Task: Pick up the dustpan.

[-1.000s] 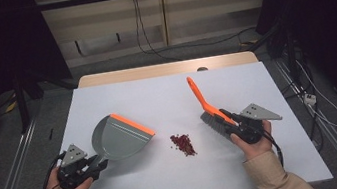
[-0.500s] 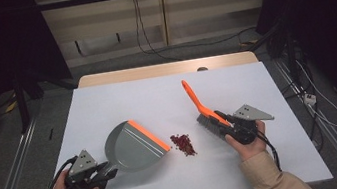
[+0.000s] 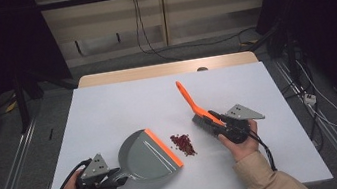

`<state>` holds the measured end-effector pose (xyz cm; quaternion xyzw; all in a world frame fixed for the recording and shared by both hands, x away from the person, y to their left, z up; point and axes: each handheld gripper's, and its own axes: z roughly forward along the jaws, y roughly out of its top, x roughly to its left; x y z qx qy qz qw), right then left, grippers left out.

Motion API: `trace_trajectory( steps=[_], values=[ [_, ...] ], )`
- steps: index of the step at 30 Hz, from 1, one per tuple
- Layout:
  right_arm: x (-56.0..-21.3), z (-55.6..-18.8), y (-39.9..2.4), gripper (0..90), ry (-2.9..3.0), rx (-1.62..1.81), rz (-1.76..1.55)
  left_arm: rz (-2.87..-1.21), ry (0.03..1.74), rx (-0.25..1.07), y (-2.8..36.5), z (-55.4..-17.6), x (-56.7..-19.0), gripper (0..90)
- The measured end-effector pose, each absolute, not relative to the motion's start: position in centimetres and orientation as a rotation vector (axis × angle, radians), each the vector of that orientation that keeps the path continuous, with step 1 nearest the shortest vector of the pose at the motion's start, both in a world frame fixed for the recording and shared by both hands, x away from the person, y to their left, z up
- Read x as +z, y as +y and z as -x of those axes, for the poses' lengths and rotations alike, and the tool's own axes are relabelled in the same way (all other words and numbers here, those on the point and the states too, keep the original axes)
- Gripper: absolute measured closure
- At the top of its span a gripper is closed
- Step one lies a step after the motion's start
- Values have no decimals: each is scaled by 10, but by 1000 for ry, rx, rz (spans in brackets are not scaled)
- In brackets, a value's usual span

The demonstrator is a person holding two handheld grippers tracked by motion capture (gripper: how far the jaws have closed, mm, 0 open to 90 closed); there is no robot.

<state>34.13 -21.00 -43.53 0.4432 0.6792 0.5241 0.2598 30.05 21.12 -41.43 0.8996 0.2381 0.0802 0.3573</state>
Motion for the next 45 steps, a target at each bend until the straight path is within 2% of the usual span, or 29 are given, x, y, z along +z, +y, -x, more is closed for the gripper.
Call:
trace_trajectory(
  steps=[9,15,21,25,29,31,32,33,45],
  values=[
    [-443,-344,-204,706,1886,1379,-1169,-2330,586,136,206,-302,-419,628],
    [-440,-342,-208,691,1954,1309,-1208,-2341,588,137,203,-303,-419,627],
    [-433,-344,-208,593,2015,1259,-1222,-2341,578,117,203,-305,-420,627],
    [-424,-349,-203,560,2060,1216,-1214,-2338,579,116,202,-305,-420,627],
    [-419,-360,-202,578,2109,1169,-1289,-2342,572,114,201,-305,-421,626],
    [-418,-366,-203,634,2146,1126,-1311,-2338,574,110,201,-305,-422,626],
    [-418,-368,-203,694,2160,1112,-1326,-2337,574,109,201,-305,-422,626],
    [-419,-369,-204,707,2165,1118,-1317,-2337,574,109,201,-306,-422,626],
    [-423,-357,-181,714,2122,1125,-1275,-2331,576,95,198,-309,-422,625]
  ],
)
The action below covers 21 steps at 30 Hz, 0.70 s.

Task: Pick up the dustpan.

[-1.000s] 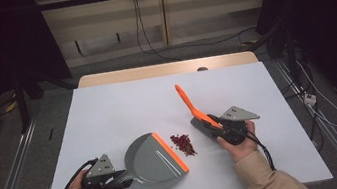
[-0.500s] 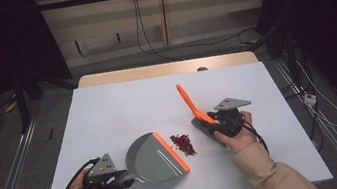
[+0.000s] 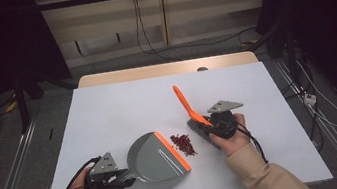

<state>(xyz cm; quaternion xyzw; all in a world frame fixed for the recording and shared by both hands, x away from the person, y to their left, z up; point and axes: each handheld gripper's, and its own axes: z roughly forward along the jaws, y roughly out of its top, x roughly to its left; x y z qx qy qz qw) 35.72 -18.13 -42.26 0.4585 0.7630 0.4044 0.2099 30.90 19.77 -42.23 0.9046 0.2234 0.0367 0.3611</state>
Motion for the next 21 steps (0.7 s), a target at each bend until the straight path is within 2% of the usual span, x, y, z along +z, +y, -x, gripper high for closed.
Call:
trace_trajectory(
  steps=[21],
  values=[
    [-427,-354,-158,714,2078,1144,-1214,-2325,588,63,198,-311,-430,595]
  ],
)
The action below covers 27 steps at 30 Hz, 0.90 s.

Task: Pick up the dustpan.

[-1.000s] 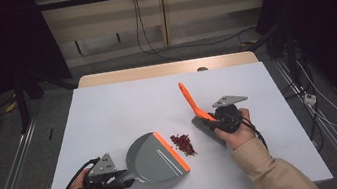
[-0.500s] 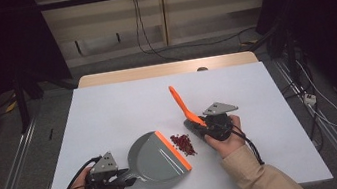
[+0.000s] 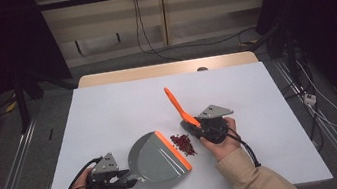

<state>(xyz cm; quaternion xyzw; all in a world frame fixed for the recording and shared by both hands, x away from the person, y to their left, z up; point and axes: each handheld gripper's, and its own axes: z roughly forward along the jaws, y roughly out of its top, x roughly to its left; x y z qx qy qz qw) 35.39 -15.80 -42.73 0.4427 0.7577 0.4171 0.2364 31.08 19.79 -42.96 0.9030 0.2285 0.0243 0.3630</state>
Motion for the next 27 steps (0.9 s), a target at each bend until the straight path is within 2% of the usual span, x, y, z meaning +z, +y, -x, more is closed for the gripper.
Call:
trace_trajectory(
  steps=[9,12,15,27],
  values=[
    [-428,-351,-151,714,2070,1134,-1186,-2325,599,58,198,-310,-429,561],
    [-428,-350,-150,714,2070,1131,-1184,-2320,599,52,198,-311,-430,568],
    [-429,-350,-149,714,2070,1131,-1183,-2331,599,56,198,-311,-430,618],
    [-430,-347,-139,713,2074,1141,-1175,-2347,600,58,197,-310,-428,627]
  ],
)
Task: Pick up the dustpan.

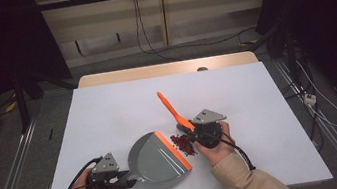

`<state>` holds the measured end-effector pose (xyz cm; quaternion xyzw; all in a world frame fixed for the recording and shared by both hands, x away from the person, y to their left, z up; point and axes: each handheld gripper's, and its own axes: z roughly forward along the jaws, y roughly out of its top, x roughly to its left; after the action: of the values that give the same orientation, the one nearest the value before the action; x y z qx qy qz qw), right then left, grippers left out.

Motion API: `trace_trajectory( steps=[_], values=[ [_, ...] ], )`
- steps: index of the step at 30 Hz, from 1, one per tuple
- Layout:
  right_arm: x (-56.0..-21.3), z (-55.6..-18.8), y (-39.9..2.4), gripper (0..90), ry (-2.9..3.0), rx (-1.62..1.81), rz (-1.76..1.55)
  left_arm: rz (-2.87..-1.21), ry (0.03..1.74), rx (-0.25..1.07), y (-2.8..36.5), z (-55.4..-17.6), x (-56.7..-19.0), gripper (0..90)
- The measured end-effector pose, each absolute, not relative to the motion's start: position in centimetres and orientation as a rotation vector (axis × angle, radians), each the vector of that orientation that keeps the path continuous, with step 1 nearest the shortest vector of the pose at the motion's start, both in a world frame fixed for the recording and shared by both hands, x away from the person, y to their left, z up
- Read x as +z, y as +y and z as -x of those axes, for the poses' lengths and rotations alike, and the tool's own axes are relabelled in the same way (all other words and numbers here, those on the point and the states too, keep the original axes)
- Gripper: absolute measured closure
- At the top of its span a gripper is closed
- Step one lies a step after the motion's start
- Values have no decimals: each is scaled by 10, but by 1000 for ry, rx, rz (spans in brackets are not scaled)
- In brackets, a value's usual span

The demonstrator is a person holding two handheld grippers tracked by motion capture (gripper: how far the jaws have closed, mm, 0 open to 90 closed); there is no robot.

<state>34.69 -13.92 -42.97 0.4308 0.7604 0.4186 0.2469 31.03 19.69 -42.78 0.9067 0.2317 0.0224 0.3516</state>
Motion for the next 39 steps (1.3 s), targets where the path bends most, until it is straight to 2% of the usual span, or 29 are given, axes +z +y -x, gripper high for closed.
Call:
trace_trajectory(
  steps=[39],
  values=[
    [-432,-334,-122,706,2070,1169,-1195,-2355,594,23,186,-306,-427,627]
  ],
)
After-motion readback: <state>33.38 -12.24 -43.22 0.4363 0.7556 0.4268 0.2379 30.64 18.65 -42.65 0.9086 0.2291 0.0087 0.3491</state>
